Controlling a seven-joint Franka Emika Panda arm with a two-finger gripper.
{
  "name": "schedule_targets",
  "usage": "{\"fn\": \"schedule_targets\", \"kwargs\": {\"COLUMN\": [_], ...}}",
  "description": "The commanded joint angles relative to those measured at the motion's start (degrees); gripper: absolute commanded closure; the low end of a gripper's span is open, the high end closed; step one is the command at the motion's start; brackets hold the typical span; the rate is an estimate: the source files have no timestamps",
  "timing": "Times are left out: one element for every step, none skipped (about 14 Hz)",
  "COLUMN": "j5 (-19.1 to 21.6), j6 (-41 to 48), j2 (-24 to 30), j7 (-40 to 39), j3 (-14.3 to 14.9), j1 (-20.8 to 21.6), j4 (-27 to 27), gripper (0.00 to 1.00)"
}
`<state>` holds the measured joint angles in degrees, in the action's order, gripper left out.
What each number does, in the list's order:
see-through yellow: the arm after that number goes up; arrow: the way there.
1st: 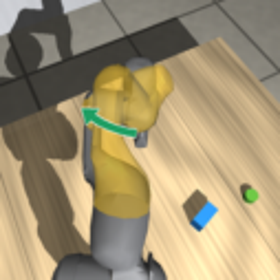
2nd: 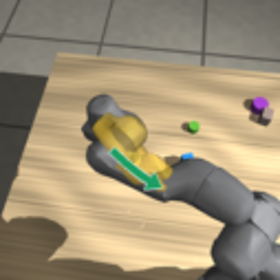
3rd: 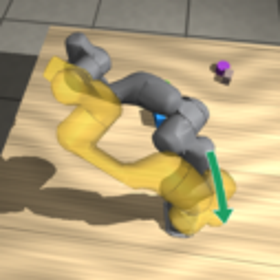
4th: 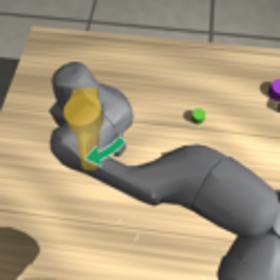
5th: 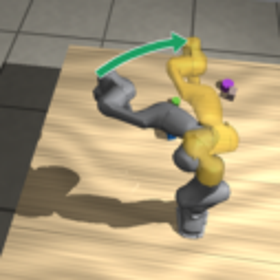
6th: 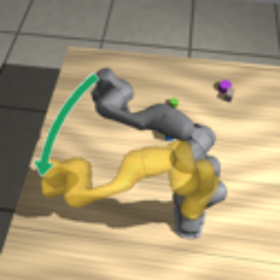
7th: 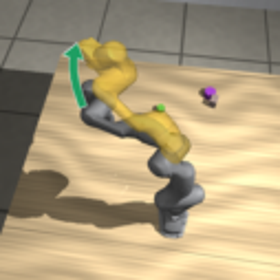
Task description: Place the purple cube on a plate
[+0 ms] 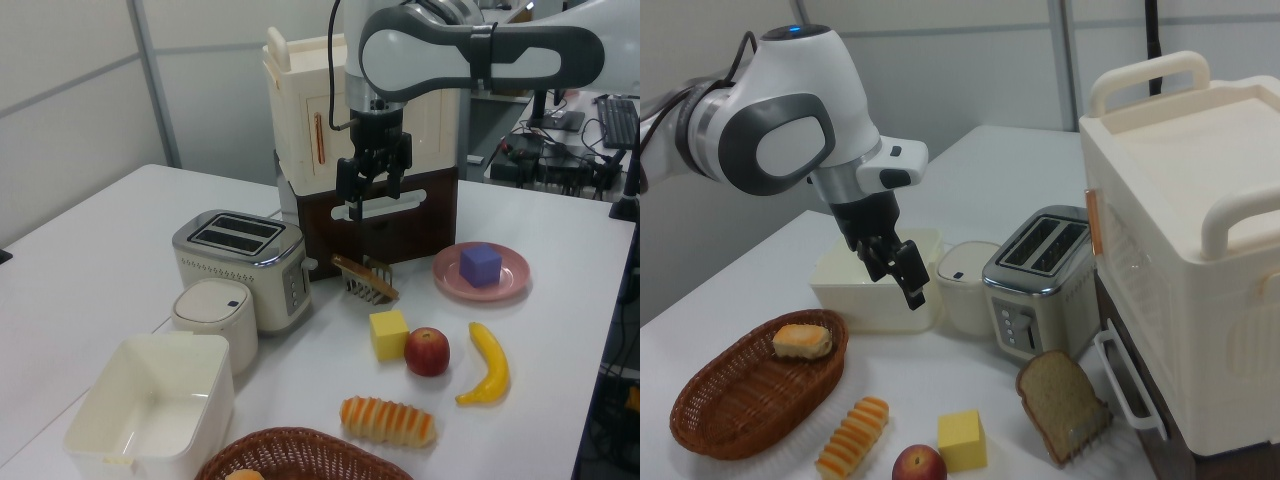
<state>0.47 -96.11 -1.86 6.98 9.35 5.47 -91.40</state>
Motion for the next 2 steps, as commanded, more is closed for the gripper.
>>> {"fn": "schedule_targets", "kwargs": {"j5": [1.02, 1.11], "j6": [0.93, 0.93], "j2": [0.37, 0.37], "j7": [-1.27, -1.27], "j3": [0.40, 0.40], "j1": [0.25, 0.16], "j4": [0.26, 0.26], "gripper": [0.00, 0.00]}}
